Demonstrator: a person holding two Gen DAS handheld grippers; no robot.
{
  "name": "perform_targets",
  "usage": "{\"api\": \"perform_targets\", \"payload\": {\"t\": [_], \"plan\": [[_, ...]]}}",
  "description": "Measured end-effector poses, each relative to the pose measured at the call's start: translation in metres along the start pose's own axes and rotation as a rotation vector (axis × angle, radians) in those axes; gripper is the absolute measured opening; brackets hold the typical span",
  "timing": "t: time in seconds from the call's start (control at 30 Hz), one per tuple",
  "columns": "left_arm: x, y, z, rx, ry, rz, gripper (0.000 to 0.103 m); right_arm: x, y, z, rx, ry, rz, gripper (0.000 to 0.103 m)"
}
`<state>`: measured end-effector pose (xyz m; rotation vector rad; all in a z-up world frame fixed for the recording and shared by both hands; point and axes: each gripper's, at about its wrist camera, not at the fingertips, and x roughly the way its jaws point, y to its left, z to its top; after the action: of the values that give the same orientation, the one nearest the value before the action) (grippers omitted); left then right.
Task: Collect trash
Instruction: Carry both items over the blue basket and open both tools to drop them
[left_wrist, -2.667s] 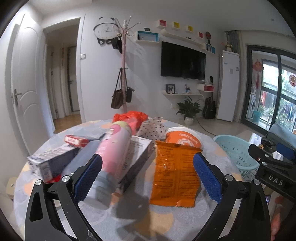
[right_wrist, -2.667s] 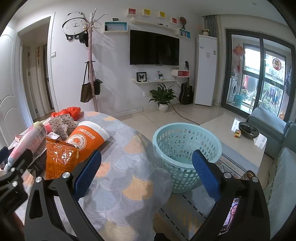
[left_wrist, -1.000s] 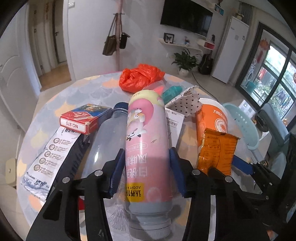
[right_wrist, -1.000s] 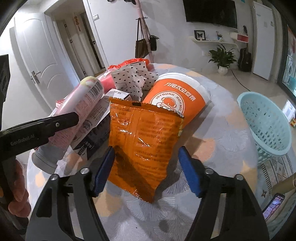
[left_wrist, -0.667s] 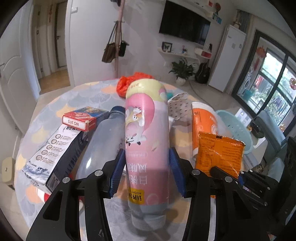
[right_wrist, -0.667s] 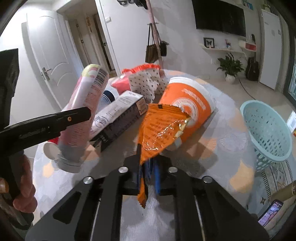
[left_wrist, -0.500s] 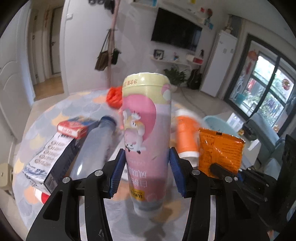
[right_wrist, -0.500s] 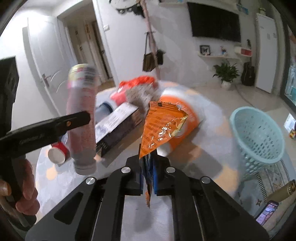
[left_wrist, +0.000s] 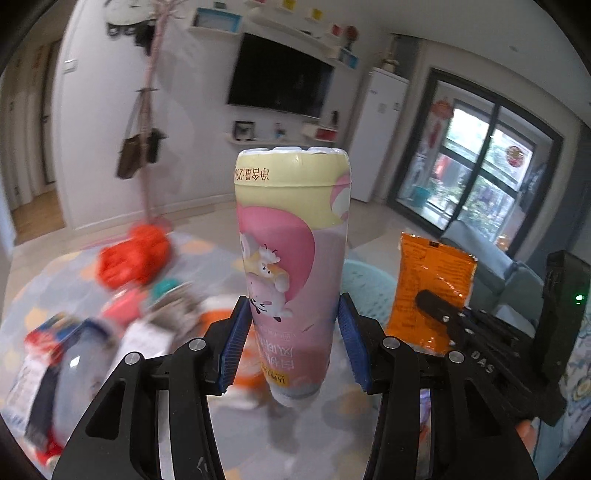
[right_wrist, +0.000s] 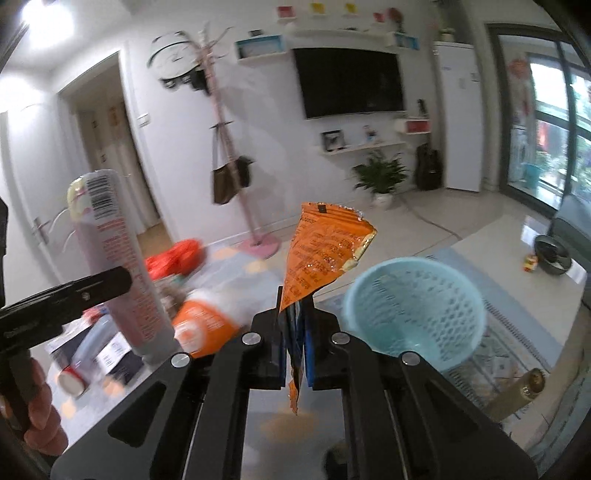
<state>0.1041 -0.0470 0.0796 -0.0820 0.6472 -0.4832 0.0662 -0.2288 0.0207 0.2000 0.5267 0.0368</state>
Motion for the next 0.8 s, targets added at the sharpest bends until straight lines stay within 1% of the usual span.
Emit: {"api": "perform_targets", "payload": {"t": [0.17,0.33,0.43,0.53,0.63,0.8], "plan": [[0.045,-0.033,0.023,0.029,0.022,-0.06,0.047,0.02,-0.046,0.005,0.054,0.004,-0.074,0.006],[0.099,-0.065,0.036,0.049,0.046,-0.099,0.047,0.052,-0.088,0.003,0.104,0.044,-0.139,0.006],[0.142,-0.082,0.037,0.056,0.088,-0.091,0.047,0.072,-0.107,-0.004,0.123,0.074,-0.175,0.006],[0.174,-0.09,0.033,0.058,0.126,-0.092,0.047,0.099,-0.125,-0.012,0.156,0.116,-0.197,0.006],[0.213,-0.094,0.028,0.051,0.181,-0.085,0.047,0.124,-0.143,-0.024,0.189,0.163,-0.214,0.006],[0.255,-0.092,0.02,0.041,0.267,-0.063,0.047,0.155,-0.165,-0.045,0.222,0.241,-0.231,0.006]]}}
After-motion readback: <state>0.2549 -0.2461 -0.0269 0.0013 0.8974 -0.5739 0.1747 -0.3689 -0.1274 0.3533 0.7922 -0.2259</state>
